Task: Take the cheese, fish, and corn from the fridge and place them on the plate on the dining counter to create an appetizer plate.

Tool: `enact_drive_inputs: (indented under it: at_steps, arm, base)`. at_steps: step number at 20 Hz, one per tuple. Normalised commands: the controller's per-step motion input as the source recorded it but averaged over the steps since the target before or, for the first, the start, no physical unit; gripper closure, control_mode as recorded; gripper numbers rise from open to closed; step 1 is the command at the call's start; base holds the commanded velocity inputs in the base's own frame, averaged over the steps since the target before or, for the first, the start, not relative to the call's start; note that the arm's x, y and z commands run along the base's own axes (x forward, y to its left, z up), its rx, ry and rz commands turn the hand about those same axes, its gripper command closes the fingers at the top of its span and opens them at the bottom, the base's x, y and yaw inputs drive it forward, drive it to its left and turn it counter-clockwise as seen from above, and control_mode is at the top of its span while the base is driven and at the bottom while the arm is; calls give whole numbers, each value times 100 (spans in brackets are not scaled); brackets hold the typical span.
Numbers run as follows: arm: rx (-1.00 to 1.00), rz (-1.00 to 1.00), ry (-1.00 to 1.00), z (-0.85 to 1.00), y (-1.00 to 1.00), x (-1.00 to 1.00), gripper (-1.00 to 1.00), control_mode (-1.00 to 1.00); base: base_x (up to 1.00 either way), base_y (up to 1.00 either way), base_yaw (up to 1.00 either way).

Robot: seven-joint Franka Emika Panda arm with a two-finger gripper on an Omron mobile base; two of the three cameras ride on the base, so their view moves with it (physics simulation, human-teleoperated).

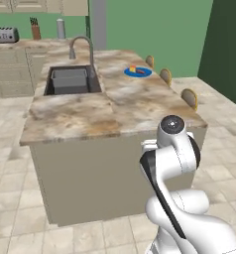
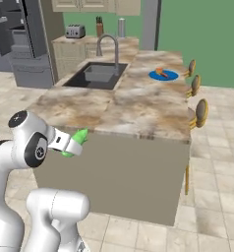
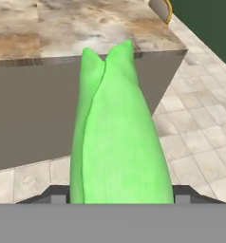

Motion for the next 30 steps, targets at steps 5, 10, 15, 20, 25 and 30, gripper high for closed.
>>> enact_drive_inputs:
  at_steps: [5, 10, 15, 20, 25, 30]
  arm:
    - [0, 0, 0, 0, 0, 0, 100, 100]
    - [0, 0, 0, 0, 0, 0, 100, 100]
    - [0, 0, 0, 0, 0, 0, 100, 100]
    - [0, 0, 0, 0, 0, 0, 100, 100]
    - [0, 0, 0, 0, 0, 0, 100, 100]
    - [0, 0, 0, 0, 0, 0, 100, 100]
  base:
    - [0, -100, 0]
    - [0, -100, -3]
    - [0, -100, -2]
    - [0, -100, -1]
    - [70, -100, 0]
    - [100, -88, 0]
